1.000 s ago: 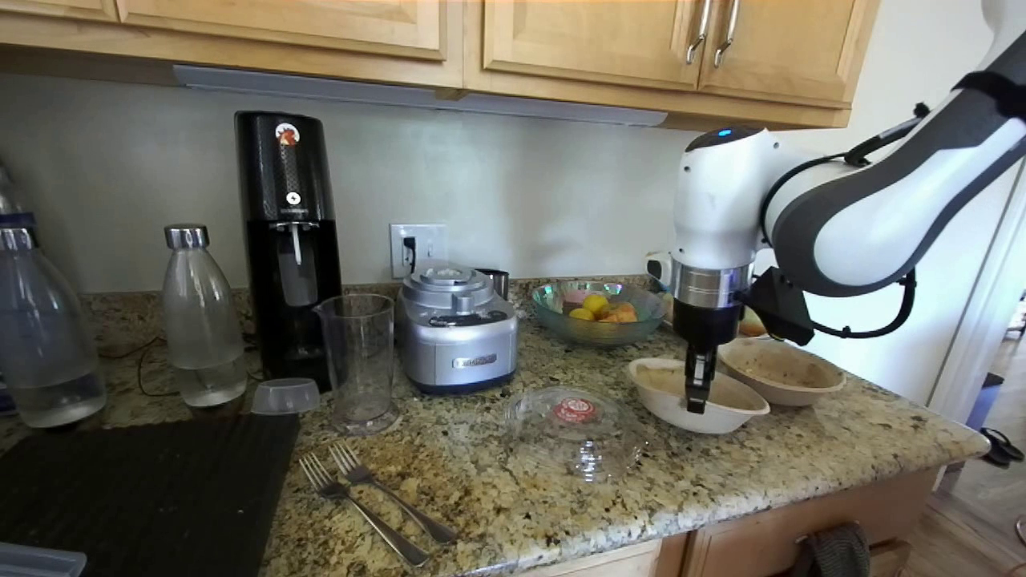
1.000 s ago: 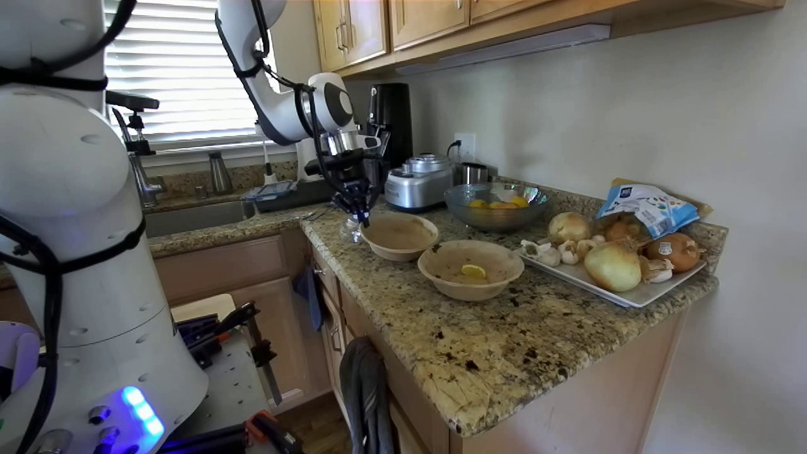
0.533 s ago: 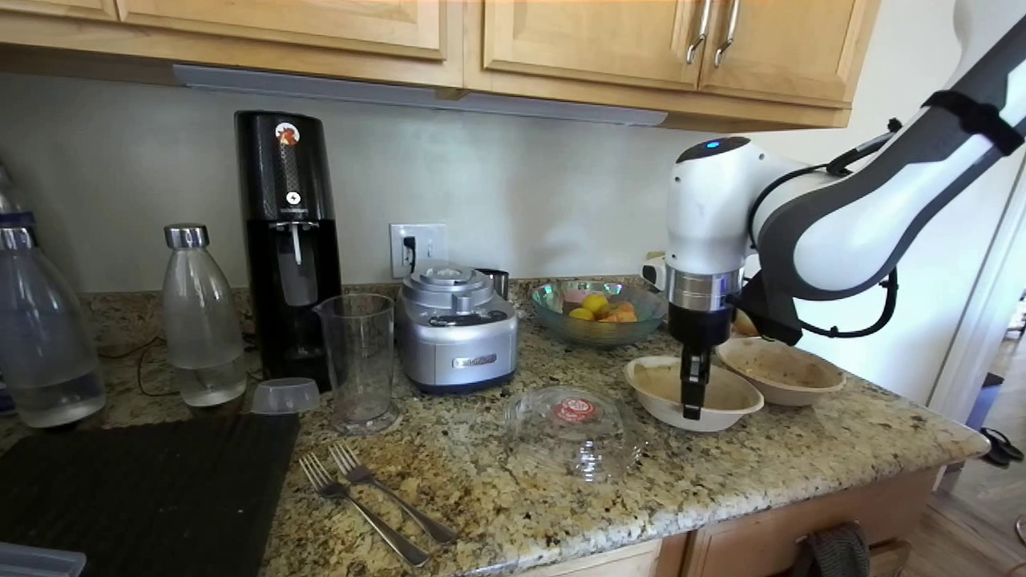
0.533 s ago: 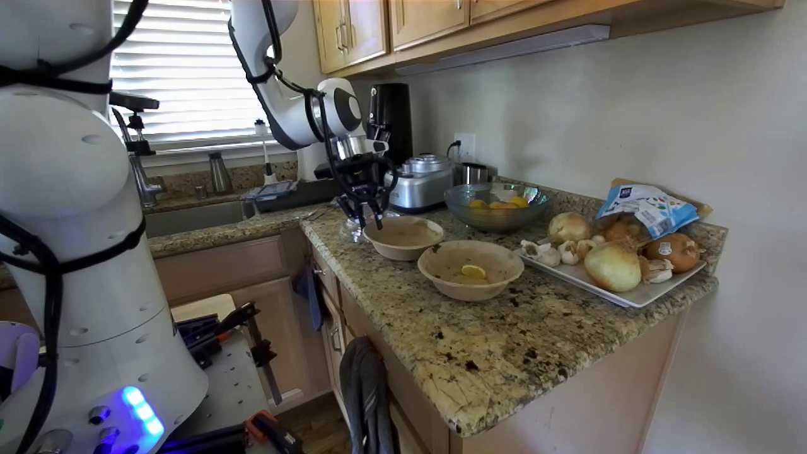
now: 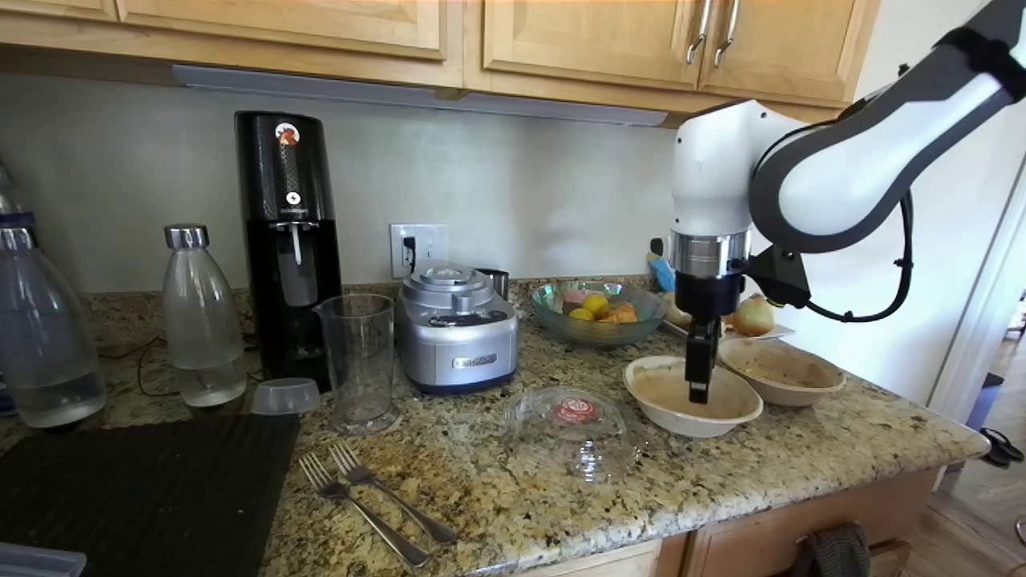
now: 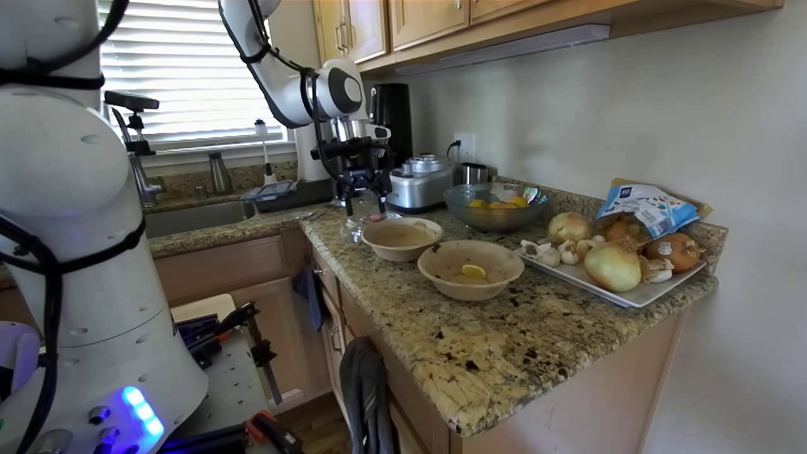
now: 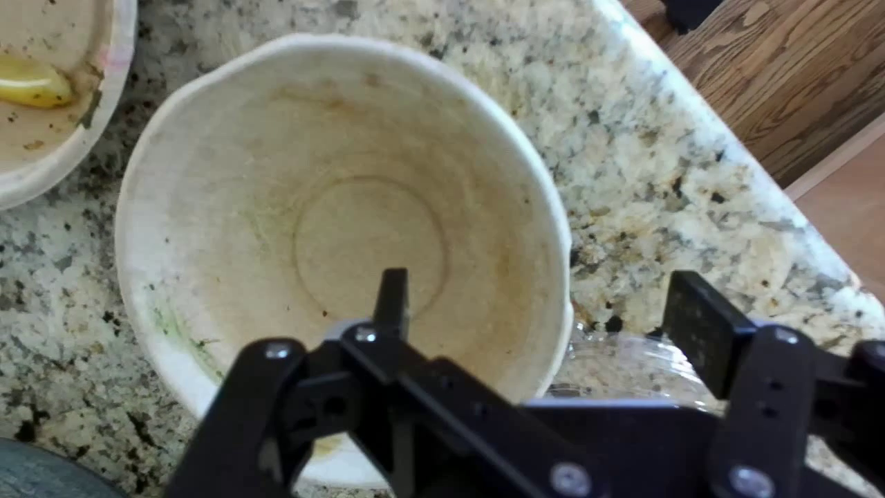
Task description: Take the bowl and put on the table
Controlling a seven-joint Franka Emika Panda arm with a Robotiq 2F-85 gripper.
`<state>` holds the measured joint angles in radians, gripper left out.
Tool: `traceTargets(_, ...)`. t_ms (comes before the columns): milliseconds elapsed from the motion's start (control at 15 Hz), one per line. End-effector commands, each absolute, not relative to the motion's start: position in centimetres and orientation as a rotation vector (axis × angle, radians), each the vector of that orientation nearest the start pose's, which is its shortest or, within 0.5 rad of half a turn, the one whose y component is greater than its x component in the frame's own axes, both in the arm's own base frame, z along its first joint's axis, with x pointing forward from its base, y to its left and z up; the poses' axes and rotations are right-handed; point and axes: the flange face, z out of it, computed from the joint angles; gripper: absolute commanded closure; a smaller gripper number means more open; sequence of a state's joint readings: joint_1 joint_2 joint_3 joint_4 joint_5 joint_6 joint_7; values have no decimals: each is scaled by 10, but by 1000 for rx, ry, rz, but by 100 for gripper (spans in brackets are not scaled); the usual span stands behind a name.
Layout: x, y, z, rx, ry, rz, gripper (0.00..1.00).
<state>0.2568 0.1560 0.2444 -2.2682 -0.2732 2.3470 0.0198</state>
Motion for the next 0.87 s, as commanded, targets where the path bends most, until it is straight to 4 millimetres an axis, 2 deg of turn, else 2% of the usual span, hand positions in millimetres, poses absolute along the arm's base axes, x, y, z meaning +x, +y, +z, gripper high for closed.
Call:
traceTargets(0, 451, 233, 326, -3084, -1012, 168, 0)
traceTargets(267, 449, 214, 356, -3059, -870, 253, 0)
traceTargets(400, 448, 204, 365, -3049, -826, 269, 0)
traceTargets(467, 448, 198, 368, -3049, -798, 277, 0)
traceTargets(533, 455, 213, 356, -3067, -826, 253, 0)
traceTargets(800, 456, 205, 362, -3068, -793, 259, 0)
